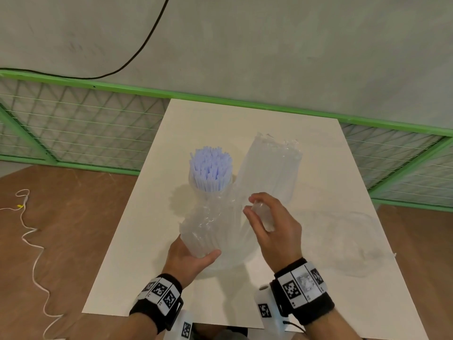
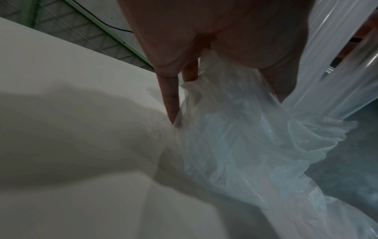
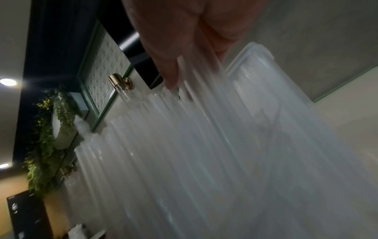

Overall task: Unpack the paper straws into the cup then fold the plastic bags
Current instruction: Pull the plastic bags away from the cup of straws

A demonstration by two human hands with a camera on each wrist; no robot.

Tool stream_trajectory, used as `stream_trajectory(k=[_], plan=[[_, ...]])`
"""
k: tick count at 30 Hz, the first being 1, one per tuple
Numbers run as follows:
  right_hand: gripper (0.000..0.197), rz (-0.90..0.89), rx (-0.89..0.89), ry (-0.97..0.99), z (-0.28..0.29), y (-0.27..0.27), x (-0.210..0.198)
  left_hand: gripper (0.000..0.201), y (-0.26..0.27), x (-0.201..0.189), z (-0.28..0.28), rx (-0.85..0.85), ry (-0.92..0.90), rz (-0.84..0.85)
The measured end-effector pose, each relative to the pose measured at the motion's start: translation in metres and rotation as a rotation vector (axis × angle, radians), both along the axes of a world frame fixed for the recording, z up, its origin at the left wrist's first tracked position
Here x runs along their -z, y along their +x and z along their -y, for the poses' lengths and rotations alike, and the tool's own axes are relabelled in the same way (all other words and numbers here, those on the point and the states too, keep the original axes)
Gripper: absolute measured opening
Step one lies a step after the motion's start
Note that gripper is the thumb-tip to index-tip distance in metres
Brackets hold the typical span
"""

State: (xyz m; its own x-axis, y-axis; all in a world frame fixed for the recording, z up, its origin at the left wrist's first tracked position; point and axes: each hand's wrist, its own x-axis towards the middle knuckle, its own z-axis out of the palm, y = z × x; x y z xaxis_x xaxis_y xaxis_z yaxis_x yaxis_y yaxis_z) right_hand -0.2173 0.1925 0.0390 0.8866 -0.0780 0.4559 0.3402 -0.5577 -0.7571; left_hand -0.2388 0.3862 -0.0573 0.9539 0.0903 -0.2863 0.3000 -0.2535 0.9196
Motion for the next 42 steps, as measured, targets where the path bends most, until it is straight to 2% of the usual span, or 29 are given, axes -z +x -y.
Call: stream_trajectory(k=[5, 9, 15, 23, 29, 35, 39, 42], plan=[[0.035, 0.066, 0.054, 0.037, 0.006, 0.009, -0.023, 0.058, 0.000, 0.002, -0.002, 0.009, 0.015, -0.013], [0.038, 0.100, 0.088, 0.155, 0.014, 0.017, -0.037, 0.071, 0.000, 0.003, -0.003, 0.019, 0.016, -0.014], [0.038, 0.077, 0.116, 0.182, 0.021, 0.028, -0.048, 0.070, 0.000, 0.002, -0.002, 0.019, 0.006, -0.029], [0.036, -0.130, 0.059, 0.007, 0.022, 0.038, -0.043, 0.066, 0.000, 0.001, -0.002, 0.023, 0.015, -0.025], [0.033, -0.294, -0.028, -0.032, 0.019, 0.038, -0.037, 0.072, 0.001, 0.004, -0.002, 0.025, 0.019, -0.020], [0.034, -0.292, -0.076, -0.062, 0.018, 0.039, -0.038, 0.071, 0.002, 0.003, -0.001, 0.023, 0.032, -0.016], [0.039, -0.296, -0.152, -0.097, 0.017, 0.038, -0.039, 0.060, 0.002, 0.002, 0.000, 0.017, 0.037, -0.009], [0.042, -0.262, -0.168, -0.146, 0.016, 0.039, -0.037, 0.068, 0.002, 0.002, 0.000, 0.011, 0.016, -0.015]])
